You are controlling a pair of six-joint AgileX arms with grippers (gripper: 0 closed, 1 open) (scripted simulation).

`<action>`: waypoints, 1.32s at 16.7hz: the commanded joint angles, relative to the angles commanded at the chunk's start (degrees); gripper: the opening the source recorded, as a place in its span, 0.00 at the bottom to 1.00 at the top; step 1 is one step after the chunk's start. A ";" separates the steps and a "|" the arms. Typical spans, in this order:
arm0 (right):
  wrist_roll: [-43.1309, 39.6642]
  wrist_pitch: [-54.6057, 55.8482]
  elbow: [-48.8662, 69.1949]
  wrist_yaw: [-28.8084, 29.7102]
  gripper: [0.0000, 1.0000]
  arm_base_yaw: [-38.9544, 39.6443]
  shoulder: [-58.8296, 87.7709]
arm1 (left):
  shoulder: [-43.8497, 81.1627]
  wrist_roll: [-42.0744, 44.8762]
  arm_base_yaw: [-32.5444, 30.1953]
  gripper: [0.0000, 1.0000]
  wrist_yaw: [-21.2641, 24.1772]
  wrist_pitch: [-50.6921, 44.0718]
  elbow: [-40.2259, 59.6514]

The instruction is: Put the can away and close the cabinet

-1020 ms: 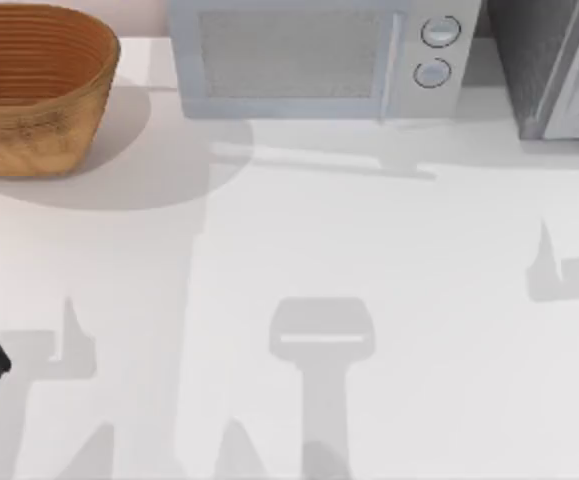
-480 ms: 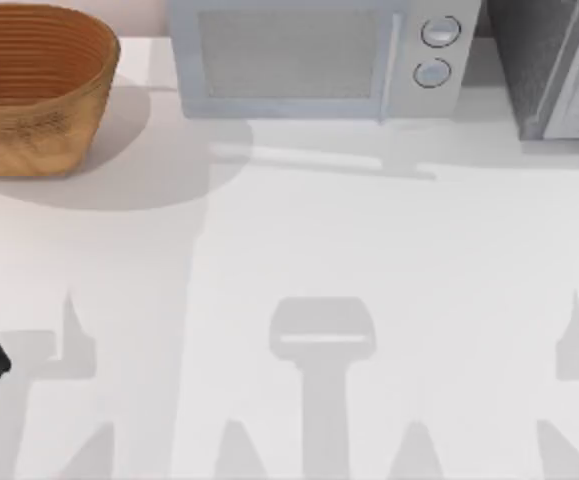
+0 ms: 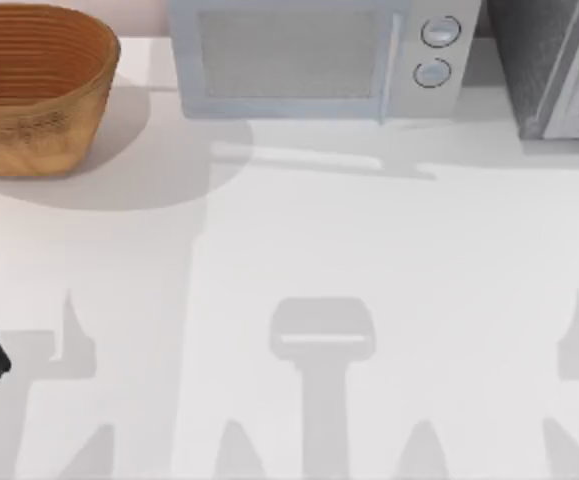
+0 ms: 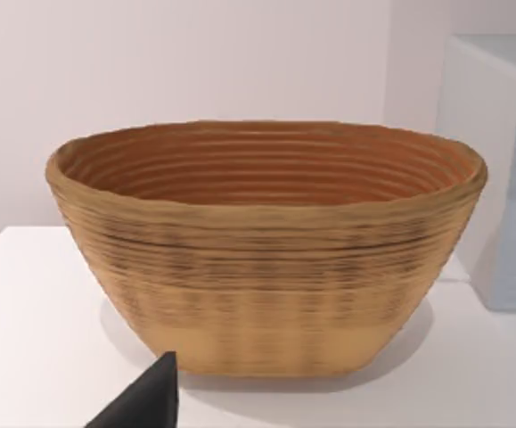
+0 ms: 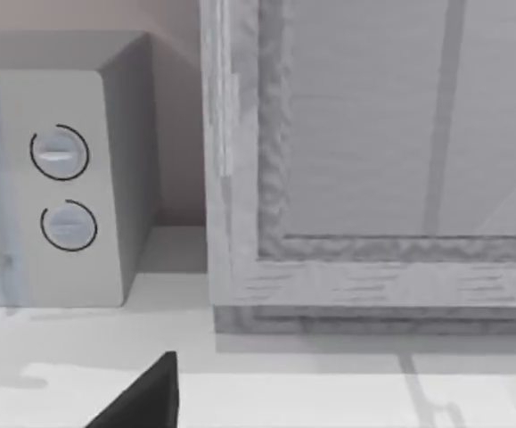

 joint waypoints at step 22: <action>1.00 65.61 19.68 -57.23 1.00 -54.39 84.82 | 0.00 0.00 0.00 1.00 0.00 0.00 0.00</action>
